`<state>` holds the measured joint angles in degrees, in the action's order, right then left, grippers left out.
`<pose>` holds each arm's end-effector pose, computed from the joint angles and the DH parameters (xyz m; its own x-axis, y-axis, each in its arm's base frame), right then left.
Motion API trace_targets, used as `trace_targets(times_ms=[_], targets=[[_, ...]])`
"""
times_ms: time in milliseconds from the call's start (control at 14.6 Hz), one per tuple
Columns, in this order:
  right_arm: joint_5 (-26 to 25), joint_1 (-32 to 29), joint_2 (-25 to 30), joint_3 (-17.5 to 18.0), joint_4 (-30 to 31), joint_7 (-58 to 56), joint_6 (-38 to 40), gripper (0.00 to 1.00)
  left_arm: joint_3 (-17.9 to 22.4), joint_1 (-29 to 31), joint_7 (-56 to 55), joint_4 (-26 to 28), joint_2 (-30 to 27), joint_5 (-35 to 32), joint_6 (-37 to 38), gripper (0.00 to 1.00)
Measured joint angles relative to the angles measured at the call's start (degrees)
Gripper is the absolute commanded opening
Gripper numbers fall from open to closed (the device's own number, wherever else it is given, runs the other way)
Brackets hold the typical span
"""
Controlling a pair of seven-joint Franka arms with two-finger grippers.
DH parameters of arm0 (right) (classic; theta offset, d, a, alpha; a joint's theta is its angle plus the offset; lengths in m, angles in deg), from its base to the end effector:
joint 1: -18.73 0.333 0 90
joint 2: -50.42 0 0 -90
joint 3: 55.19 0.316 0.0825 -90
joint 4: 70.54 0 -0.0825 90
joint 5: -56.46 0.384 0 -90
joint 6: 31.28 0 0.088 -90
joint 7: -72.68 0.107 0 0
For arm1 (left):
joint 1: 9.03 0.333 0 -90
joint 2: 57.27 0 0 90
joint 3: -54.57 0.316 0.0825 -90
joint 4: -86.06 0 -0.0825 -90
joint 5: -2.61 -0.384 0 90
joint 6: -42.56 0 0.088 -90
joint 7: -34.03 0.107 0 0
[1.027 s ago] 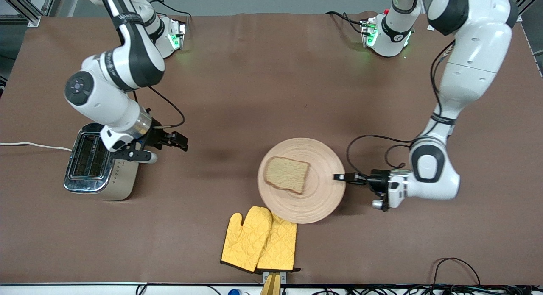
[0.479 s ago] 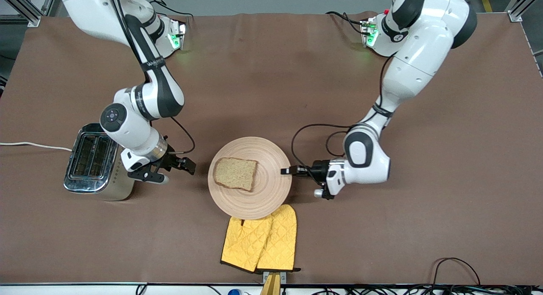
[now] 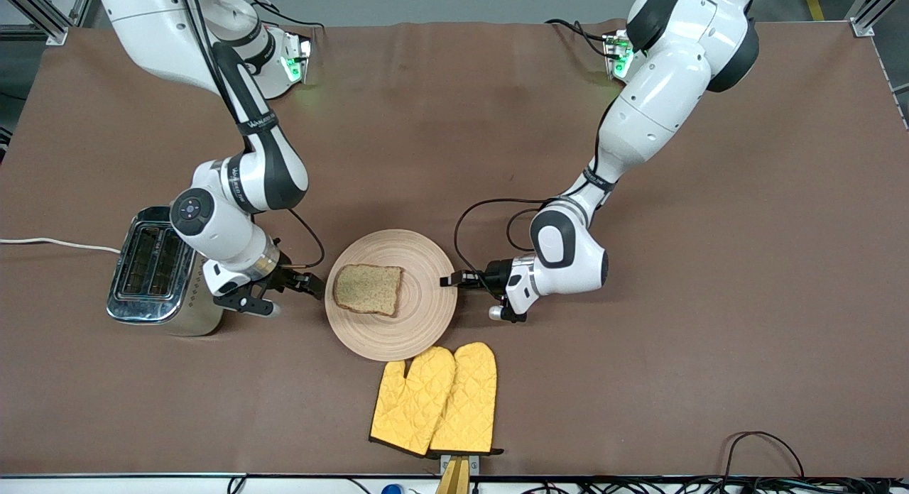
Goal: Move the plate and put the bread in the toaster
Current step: 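Slide the plate further with the left gripper while the right gripper reaches the bread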
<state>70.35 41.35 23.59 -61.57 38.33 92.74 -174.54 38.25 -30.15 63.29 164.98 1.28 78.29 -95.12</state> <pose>0.6183 0.1831 0.2677 0.9678 -0.2390 0.0785 -0.2249 -0.9619 -0.1556 0.6032 -0.4146 0.1187 0.9939 -0.0023 -0.1101 0.0956 -0.4781 0.8731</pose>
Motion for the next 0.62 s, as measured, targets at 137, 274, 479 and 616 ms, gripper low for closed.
trace_targets(times_ms=[137, 274, 479, 616], targets=[[0.00, 1.64, -0.69, 0.13, -0.02, 2.55, 0.00, 1.00, 0.00, 0.20, 0.00, -0.44, 0.01, 0.16, 0.01, 1.00], [0.00, 3.37, -1.64, 0.16, -0.04, 5.02, -0.03, 0.99, 0.03, 0.57, -0.12, -1.08, -0.03, 0.17, 0.01, 1.00], [-0.01, 4.93, -3.16, 0.15, -0.10, 7.14, -0.08, 0.87, 0.19, 2.18, -1.27, -1.84, -1.05, -0.10, 0.18, 1.00], [-0.02, 5.14, -4.07, 0.14, -0.16, 7.40, -0.11, 0.78, 0.27, 4.26, -3.33, -1.79, -2.45, -2.88, 1.18, 1.00]])
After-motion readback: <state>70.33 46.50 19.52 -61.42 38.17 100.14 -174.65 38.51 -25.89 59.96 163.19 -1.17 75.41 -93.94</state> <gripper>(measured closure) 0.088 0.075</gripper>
